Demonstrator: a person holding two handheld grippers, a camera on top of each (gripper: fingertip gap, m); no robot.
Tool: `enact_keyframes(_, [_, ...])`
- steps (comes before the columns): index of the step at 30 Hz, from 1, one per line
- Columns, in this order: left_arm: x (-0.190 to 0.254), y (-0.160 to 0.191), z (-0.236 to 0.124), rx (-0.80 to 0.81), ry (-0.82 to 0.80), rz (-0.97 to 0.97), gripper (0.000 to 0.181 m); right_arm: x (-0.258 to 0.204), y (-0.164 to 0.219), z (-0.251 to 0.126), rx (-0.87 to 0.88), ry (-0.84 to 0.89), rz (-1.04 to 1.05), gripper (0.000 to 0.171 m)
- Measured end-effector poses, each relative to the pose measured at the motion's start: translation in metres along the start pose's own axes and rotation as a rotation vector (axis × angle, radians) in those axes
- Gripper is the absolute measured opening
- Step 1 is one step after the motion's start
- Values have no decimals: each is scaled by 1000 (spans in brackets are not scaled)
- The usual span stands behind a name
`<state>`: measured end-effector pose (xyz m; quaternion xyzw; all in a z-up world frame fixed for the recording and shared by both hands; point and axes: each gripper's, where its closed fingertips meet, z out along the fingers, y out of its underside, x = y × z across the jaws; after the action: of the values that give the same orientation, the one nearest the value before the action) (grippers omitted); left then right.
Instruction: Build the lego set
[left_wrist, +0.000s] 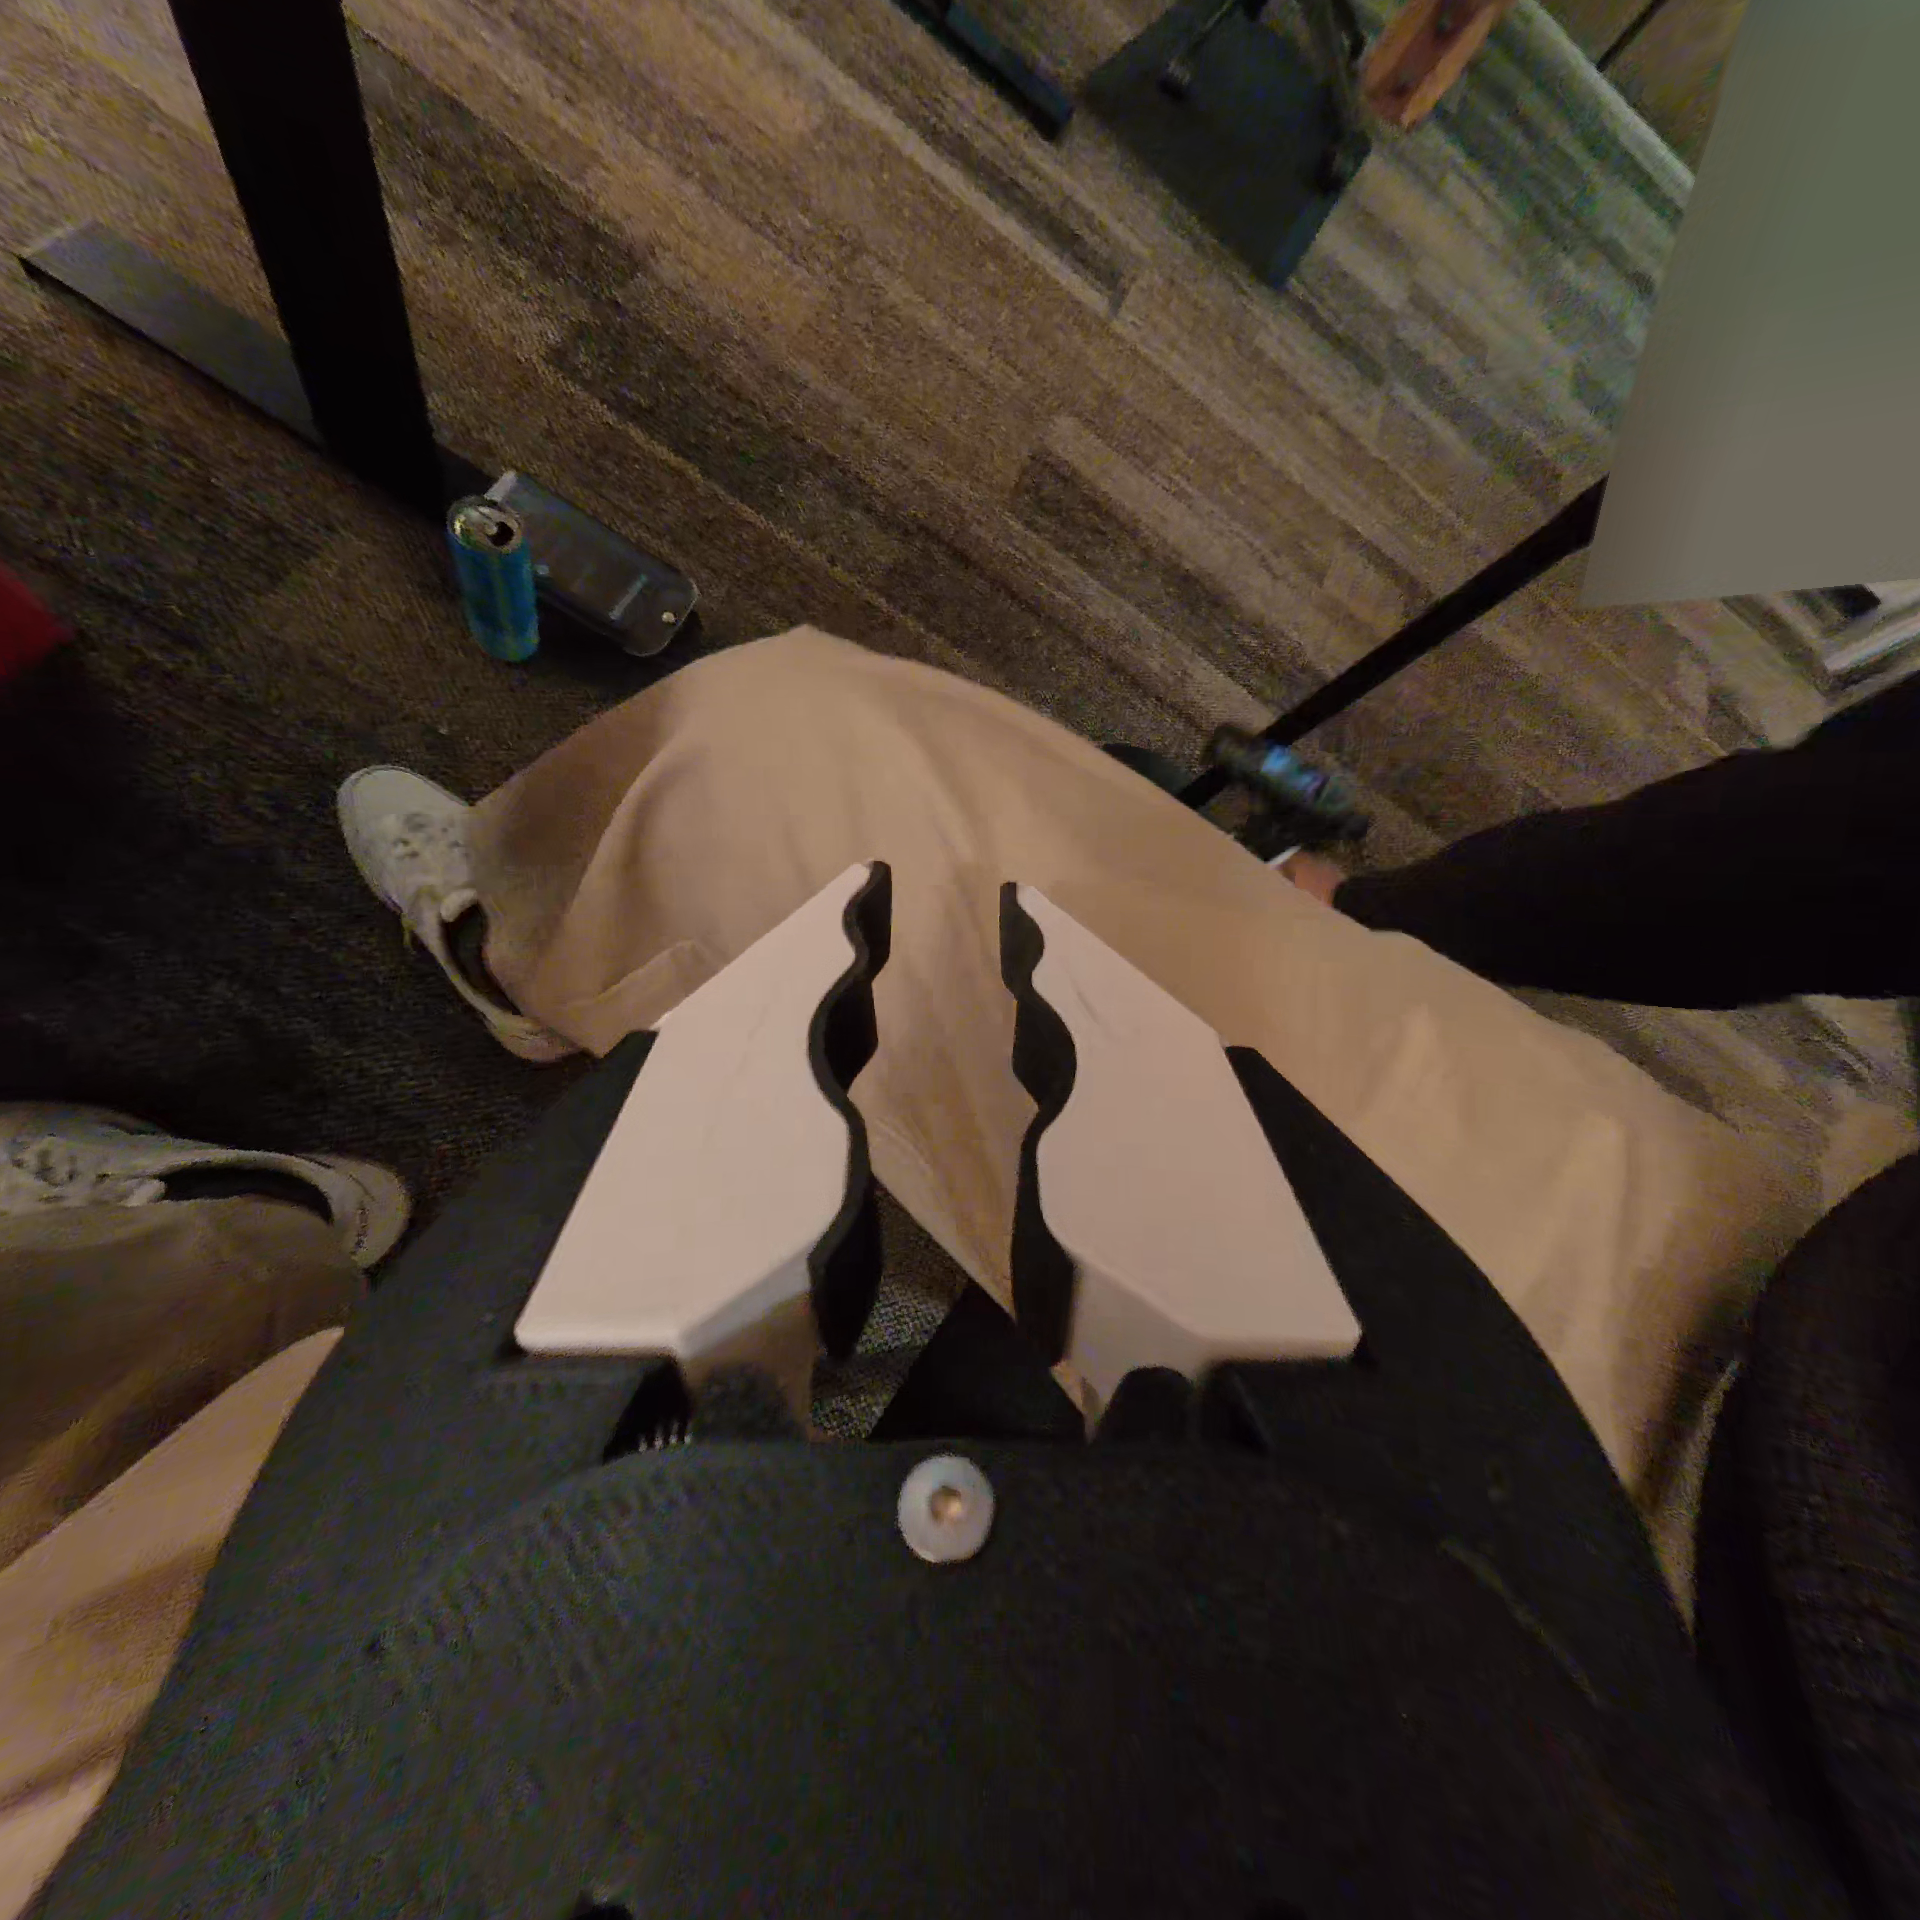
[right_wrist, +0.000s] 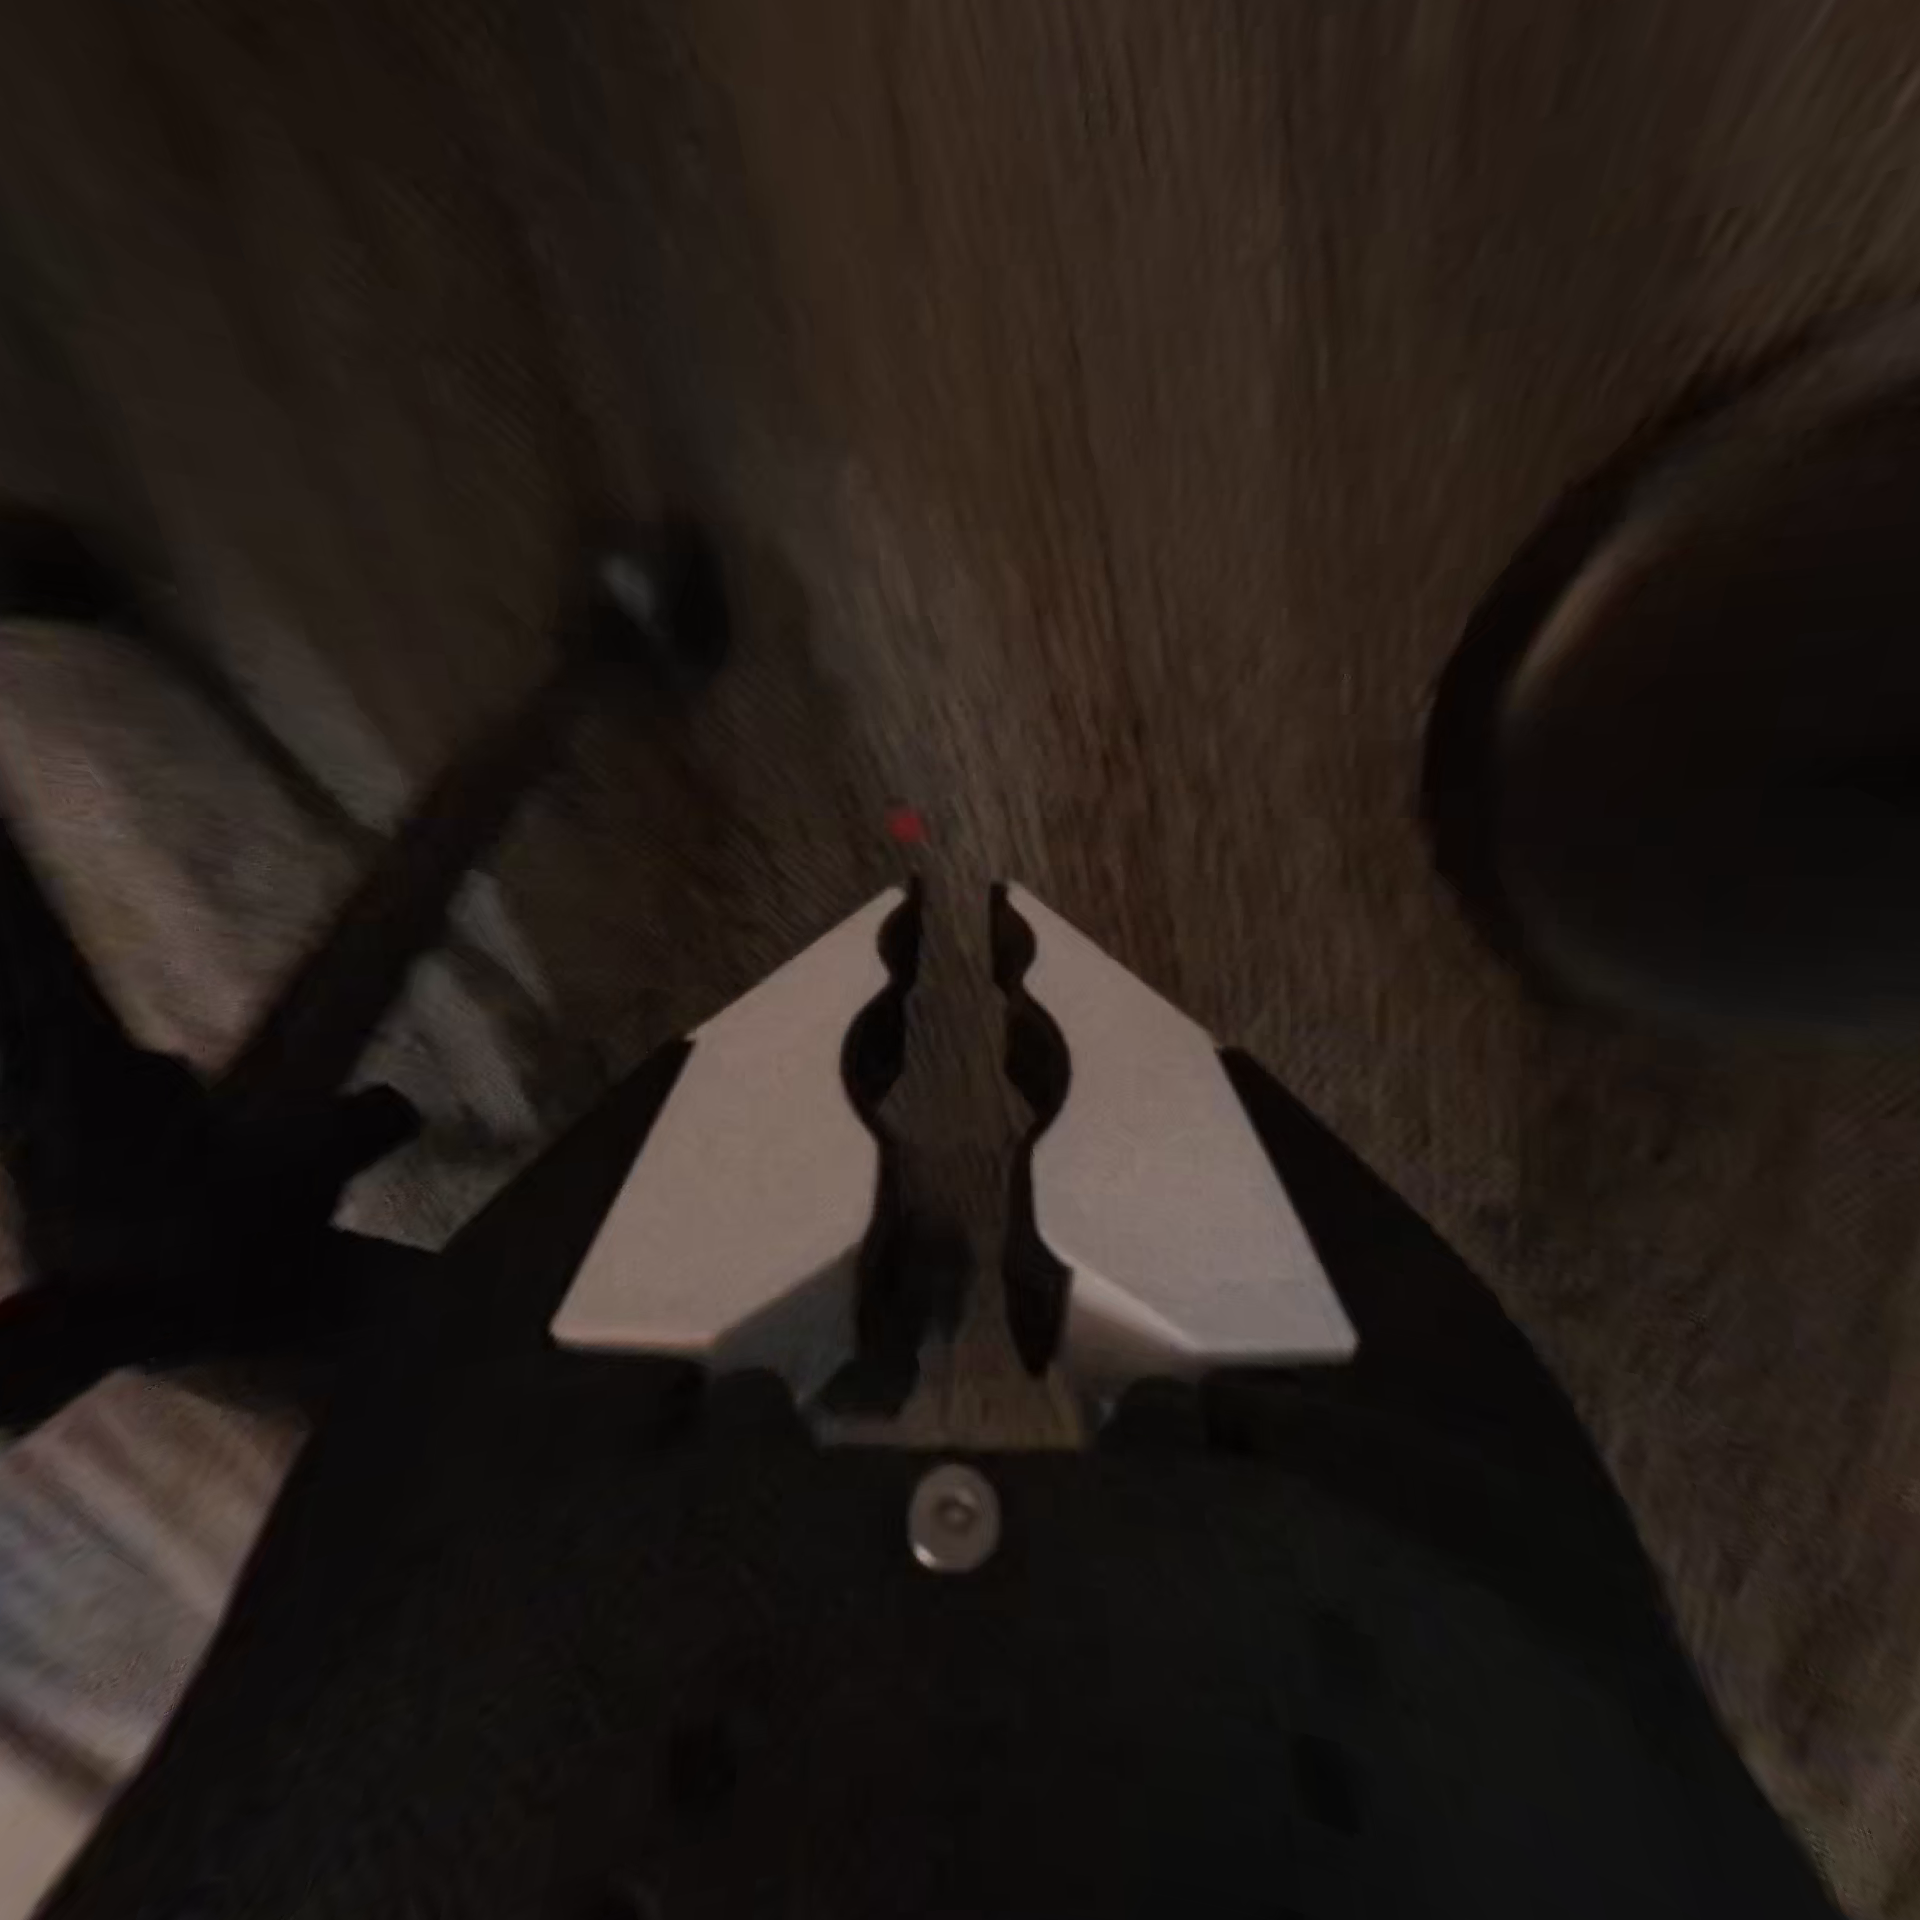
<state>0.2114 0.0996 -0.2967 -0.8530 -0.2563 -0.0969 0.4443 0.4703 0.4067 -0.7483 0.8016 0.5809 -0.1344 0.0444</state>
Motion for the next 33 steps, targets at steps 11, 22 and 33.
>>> enact_keyframes(11, [3, 27, 66, -251, 70, -76, 21, -28, 81, 194, -306, -136, 527, 41])
enact_keyframes(22, [7, 33, 84, -298, 104, -77, 22, -21, 73, 201, -488, -176, 841, 37])
enact_keyframes(33, [-9, 36, 70, -274, 77, -113, 22, -41, 68, 209, -588, -224, 793, 3])
